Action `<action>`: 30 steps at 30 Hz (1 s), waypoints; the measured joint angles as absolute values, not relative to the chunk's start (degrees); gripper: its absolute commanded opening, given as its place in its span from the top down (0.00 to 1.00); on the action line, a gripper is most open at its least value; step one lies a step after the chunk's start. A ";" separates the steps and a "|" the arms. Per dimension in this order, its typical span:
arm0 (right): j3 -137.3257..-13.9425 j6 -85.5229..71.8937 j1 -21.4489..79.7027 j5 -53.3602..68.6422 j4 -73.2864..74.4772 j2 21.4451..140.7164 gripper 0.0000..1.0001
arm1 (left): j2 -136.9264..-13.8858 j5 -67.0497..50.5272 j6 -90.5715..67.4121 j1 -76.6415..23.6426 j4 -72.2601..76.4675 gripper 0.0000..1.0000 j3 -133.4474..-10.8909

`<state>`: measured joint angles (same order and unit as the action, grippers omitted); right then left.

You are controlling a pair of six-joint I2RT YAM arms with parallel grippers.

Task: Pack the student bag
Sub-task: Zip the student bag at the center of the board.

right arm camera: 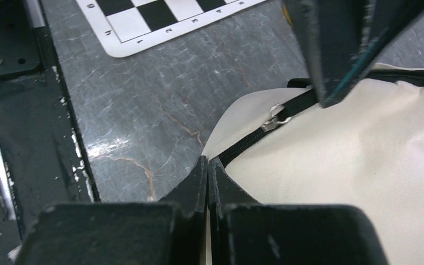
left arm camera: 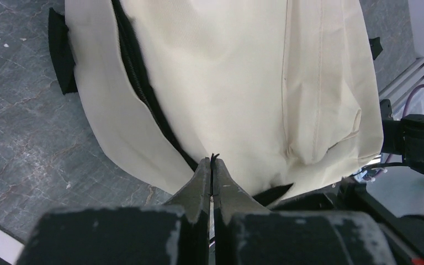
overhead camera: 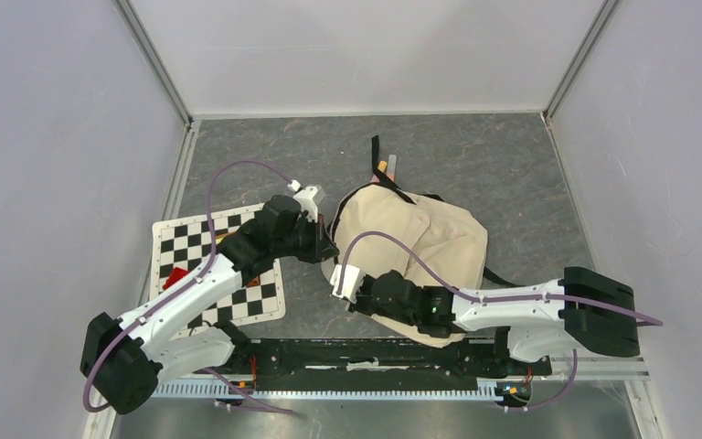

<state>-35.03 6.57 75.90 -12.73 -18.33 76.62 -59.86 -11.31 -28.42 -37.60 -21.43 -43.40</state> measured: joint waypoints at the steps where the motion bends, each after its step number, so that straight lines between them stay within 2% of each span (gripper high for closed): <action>1: -34.92 6.57 76.71 -13.10 -18.17 76.38 1.00 | -60.36 -12.08 -28.42 -37.10 -21.41 0.98 -43.66; 10: -34.52 6.48 83.13 -14.68 -14.02 75.50 1.00 | -66.06 -16.38 -27.97 -33.52 -20.93 0.98 -47.16; 16: -31.90 4.97 84.77 -14.24 -12.47 70.30 1.00 | -68.42 -17.21 -26.87 -28.80 -18.46 0.98 -50.19; 28: -30.06 0.03 88.23 -13.78 -7.07 63.86 1.00 | -81.01 -23.53 -26.74 -23.20 -12.45 0.98 -56.23; 29: -30.04 -0.40 88.42 -13.72 -6.70 63.53 1.00 | -81.73 -24.23 -26.41 -23.16 -12.36 0.98 -57.10; 30: -29.98 -0.91 88.53 -13.63 -6.35 63.05 0.93 | -82.19 -24.77 -25.98 -23.16 -12.34 0.98 -57.89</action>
